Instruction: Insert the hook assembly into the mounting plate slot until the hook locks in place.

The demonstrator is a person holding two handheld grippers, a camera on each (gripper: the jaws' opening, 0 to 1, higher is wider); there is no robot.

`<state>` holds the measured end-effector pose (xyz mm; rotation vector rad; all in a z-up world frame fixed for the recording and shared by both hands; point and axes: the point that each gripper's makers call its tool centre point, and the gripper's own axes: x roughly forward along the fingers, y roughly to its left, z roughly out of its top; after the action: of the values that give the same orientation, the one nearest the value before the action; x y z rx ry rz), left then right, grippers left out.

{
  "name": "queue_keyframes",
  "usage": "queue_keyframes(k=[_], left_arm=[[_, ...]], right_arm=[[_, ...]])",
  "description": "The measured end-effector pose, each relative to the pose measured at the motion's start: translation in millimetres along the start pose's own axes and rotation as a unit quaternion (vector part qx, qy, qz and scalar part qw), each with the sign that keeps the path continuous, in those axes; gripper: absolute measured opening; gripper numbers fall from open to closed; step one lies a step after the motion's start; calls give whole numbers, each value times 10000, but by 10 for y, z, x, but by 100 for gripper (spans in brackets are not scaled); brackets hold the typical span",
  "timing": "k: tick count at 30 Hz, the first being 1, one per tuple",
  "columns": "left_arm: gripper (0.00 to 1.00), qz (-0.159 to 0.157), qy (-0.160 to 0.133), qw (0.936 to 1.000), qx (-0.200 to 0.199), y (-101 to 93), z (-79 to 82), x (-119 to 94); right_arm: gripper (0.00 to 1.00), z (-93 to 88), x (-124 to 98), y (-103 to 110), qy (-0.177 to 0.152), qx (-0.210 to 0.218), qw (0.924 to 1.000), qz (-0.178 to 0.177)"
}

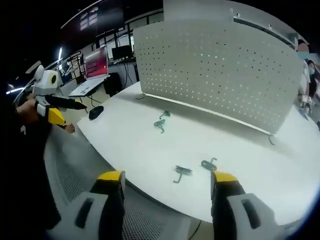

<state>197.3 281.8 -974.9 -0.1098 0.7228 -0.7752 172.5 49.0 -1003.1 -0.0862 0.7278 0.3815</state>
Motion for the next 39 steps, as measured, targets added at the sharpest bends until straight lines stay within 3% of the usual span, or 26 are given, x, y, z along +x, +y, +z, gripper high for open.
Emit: queue_keyframes(k=[8,19,27,33,39], left_arm=[[99,111,73,9997,-201,72,-142,-23],[99,122,-135,9993,-324,61,-40,0],[99,69,-21,9998,-204,10,-82,39],[98,59,124,9997,-212,11,-188,67],[98,2,187,9997,-180,-2,-196,77]], right_arm=[[66,-7,1,-22,41,-63,10000,-5],[64,-5,47,3,134,-163,9998,28],[64,-121,33,-6,247,-165,9996,21],[64,-120,48,-8,243,-151,9996,13],[62,-152,50,-84,259,-135,9996,-53]])
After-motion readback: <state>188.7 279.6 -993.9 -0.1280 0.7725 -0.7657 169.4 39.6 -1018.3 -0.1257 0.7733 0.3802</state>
